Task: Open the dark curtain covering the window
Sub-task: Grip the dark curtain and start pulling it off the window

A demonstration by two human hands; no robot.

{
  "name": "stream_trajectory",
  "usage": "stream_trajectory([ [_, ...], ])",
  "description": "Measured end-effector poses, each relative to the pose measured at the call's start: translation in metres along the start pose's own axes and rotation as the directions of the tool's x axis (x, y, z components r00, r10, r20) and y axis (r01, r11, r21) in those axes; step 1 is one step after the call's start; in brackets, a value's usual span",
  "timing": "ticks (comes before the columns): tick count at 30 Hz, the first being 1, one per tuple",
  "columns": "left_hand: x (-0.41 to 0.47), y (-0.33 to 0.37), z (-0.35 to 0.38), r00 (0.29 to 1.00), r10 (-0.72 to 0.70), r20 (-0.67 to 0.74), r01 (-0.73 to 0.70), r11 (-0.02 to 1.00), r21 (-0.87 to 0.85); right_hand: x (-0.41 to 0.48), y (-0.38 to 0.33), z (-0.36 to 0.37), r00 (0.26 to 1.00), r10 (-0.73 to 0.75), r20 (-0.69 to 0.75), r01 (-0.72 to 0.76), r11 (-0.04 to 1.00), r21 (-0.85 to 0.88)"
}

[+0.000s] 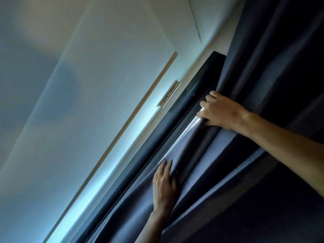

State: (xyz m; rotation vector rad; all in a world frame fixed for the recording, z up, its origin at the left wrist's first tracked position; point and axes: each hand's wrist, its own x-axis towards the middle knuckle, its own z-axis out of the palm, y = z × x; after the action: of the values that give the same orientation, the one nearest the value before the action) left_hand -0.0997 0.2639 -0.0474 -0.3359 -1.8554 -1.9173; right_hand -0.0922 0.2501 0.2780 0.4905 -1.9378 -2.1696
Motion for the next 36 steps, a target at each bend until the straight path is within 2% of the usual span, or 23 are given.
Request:
stream_trajectory([
  [2, -0.002, 0.003, 0.0, 1.0, 0.007, 0.014, -0.007, 1.0, -0.029, 0.006, 0.009, -0.014, 0.987, -0.034, 0.154, 0.021, 0.996, 0.089],
  [4, -0.004, 0.004, -0.002, 1.0, 0.01, 0.01, -0.009, 0.998, -0.057, 0.013, 0.02, -0.029, 0.939, -0.033, 0.343, -0.01, 0.992, 0.124],
  [8, -0.006, -0.002, -0.006, 1.0, 0.001, -0.015, -0.002, 0.997, -0.081, 0.032, 0.038, -0.047, 0.893, -0.033, 0.45, 0.014, 0.999, 0.044],
  [10, -0.006, -0.007, -0.006, 1.0, 0.01, 0.002, -0.01, 0.997, -0.073, 0.03, 0.038, -0.045, 0.88, -0.073, 0.469, 0.037, 0.996, 0.085],
  [13, -0.006, -0.009, -0.01, 0.998, 0.024, 0.063, -0.021, 0.999, -0.048, 0.023, 0.034, -0.041, 0.914, -0.085, 0.397, 0.026, 0.988, 0.152],
  [18, 0.002, -0.012, -0.012, 0.992, -0.086, 0.094, 0.08, 0.995, 0.061, 0.012, 0.033, -0.03, 0.983, -0.071, 0.167, 0.047, 0.989, 0.139],
  [22, 0.003, -0.024, -0.015, 0.982, 0.014, 0.189, -0.02, 0.999, 0.027, 0.008, 0.033, -0.011, 0.997, -0.074, 0.002, 0.073, 0.986, 0.149],
  [27, -0.006, -0.016, -0.024, 0.981, 0.101, 0.164, -0.085, 0.991, -0.1, -0.006, 0.033, 0.003, 0.996, -0.047, -0.079, 0.065, 0.971, 0.231],
  [34, -0.012, 0.001, -0.021, 0.973, -0.078, 0.216, 0.124, 0.971, -0.207, -0.013, 0.033, 0.004, 0.994, -0.004, -0.105, 0.037, 0.949, 0.314],
  [36, -0.01, 0.009, -0.024, 0.962, -0.157, 0.222, 0.199, 0.963, -0.181, -0.014, 0.032, 0.006, 0.993, 0.004, -0.119, 0.035, 0.944, 0.328],
])
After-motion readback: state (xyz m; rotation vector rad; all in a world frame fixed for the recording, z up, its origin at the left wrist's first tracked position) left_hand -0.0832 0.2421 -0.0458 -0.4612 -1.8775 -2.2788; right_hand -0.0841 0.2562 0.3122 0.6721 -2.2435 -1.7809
